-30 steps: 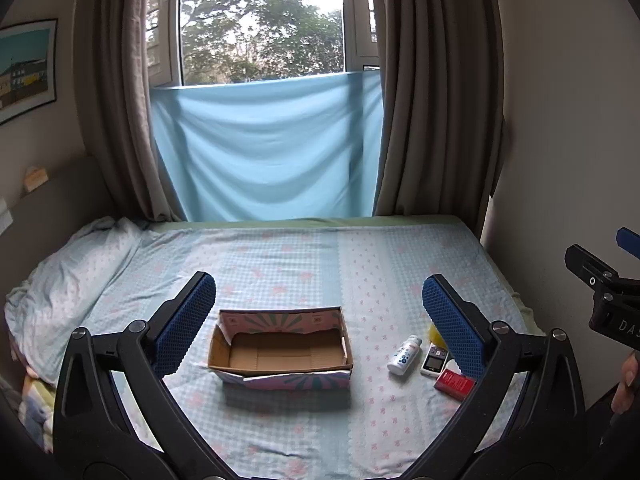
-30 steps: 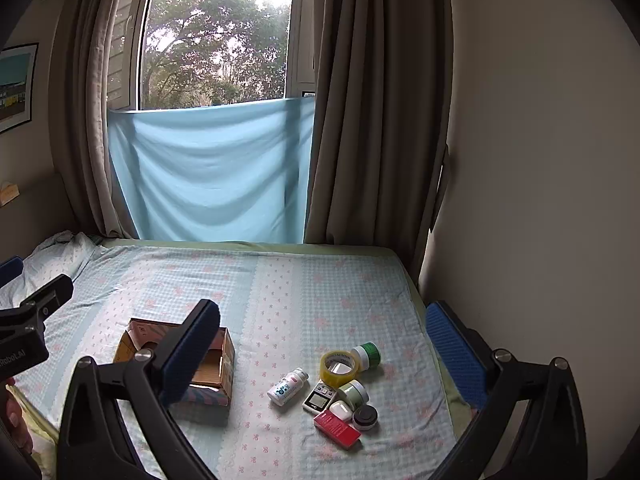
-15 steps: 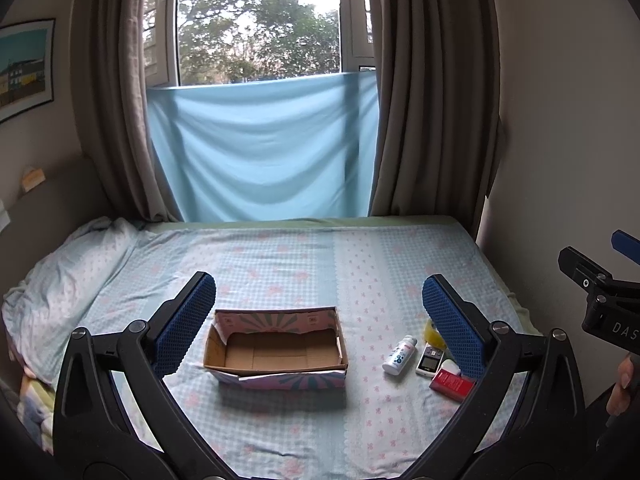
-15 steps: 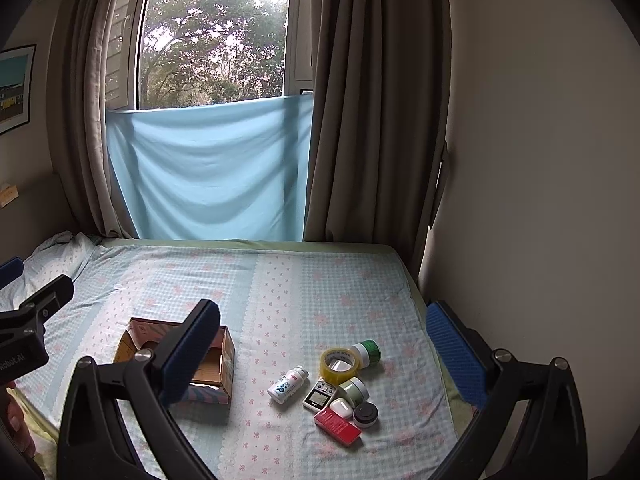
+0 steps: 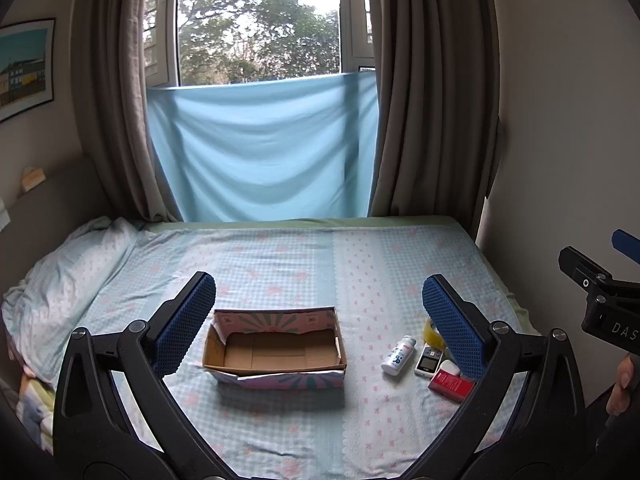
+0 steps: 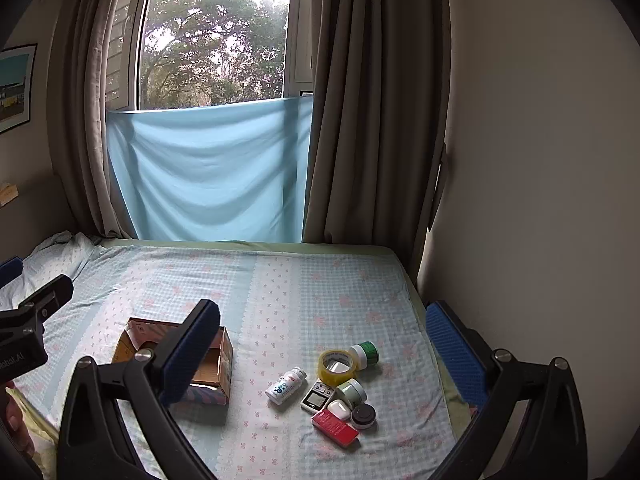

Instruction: Organize rigid objects

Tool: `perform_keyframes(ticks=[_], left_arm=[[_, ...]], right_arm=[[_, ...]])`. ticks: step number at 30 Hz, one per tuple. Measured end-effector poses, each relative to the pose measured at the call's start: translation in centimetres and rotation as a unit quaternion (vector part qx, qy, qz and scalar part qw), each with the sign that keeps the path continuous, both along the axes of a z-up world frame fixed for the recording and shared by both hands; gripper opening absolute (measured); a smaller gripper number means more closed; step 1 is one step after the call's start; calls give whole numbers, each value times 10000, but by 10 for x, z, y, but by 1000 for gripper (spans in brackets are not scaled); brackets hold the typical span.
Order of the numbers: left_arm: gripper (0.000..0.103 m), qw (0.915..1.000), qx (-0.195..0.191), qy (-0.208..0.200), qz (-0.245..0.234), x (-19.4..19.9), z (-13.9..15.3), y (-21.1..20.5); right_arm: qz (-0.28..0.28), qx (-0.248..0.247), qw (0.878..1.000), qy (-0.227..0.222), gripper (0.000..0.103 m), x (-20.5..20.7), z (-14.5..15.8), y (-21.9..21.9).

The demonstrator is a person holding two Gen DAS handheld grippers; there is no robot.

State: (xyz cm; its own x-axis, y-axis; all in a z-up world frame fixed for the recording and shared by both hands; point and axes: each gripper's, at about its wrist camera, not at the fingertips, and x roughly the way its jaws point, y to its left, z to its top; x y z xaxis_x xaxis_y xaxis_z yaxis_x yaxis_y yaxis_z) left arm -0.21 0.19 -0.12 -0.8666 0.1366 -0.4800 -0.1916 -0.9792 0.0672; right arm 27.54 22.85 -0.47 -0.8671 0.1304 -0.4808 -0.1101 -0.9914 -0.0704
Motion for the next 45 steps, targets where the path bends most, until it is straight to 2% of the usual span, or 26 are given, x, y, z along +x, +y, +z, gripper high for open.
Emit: perform_keyframes(ticks=[28,37,45], left_arm=[[103,9988,66,-25,-491,-3,3,1],[103,9961,101,-60,-870,-4,4,-3],[103,9896,149,-108,-1427,-3,4,-9]], right_arm=[[-4,7,10000,29,103,-3,-1,-3],[-38,-35,10000,57,103,-2,-2,-1],[-41,-27,10000,71,103,-1,0,-2]])
